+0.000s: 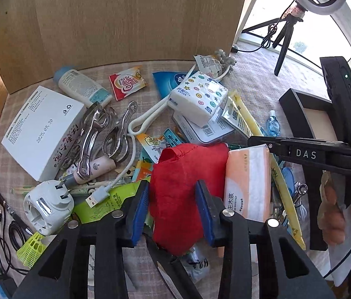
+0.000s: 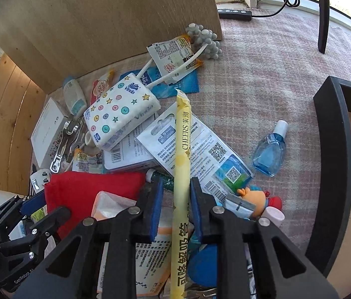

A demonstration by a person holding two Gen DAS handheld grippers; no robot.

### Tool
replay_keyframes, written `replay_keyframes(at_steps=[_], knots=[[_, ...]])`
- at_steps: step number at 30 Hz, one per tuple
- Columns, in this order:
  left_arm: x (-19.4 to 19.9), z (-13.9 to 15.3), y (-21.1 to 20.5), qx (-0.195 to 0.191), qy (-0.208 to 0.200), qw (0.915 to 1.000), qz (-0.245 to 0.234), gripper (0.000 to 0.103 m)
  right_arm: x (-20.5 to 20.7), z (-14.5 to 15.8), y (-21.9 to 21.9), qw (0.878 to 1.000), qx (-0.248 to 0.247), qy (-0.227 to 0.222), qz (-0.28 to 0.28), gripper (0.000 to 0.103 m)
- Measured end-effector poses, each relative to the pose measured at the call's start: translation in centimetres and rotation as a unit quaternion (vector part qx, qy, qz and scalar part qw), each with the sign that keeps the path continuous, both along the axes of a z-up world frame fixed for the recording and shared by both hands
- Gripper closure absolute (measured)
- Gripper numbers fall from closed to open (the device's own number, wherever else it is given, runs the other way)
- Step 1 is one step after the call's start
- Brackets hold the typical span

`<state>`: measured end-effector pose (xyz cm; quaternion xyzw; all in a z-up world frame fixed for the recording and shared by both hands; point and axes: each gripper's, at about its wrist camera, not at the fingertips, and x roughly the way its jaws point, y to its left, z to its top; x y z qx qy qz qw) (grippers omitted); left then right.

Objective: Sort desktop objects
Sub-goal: 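Grasp the yellow snack stick with the right gripper while the left grasps the red pouch, then carry both items into the black tray and open both grippers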

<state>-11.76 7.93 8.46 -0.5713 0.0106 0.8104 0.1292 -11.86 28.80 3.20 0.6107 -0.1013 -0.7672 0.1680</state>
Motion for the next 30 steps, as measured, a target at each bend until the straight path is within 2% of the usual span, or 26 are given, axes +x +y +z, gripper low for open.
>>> replay_keyframes(at_steps=[1, 2, 5, 12, 22, 26, 30], knots=[[0.0, 0.2, 0.1, 0.005, 0.003, 1.0, 0.001, 0.085, 0.1, 0.0, 0.1, 1.0, -0.003, 0.002, -0.002, 0.091], [0.1, 0.4, 0.1, 0.006, 0.008, 0.9999, 0.001, 0.093, 0.3, 0.1, 0.2, 1.0, -0.008, 0.004, -0.005, 0.091], [0.4, 0.9, 0.4, 0.011, 0.02, 0.9998, -0.001, 0.098, 0.7, 0.6, 1.0, 0.999, -0.027, 0.013, -0.017, 0.092], [1.5, 2.6, -0.4, 0.044, 0.037, 0.9981, 0.024, 0.1, 1.9, 2.9, 2.6, 0.997, -0.051, 0.04, -0.036, 0.092], [3.1, 9.0, -1.8, 0.058, 0.111, 0.9914, 0.038, 0.101, 4.4, 6.2, 6.8, 0.991, -0.073, 0.084, -0.072, 0.092], [4.1, 11.4, -1.0, 0.066, 0.138, 0.9879, 0.027, 0.101, 5.7, 7.3, 10.1, 0.988, -0.07, 0.101, -0.095, 0.092], [5.2, 12.7, 1.2, 0.083, 0.145, 0.986, -0.003, 0.101, 7.4, 8.1, 13.9, 0.983, -0.06, 0.118, -0.127, 0.092]])
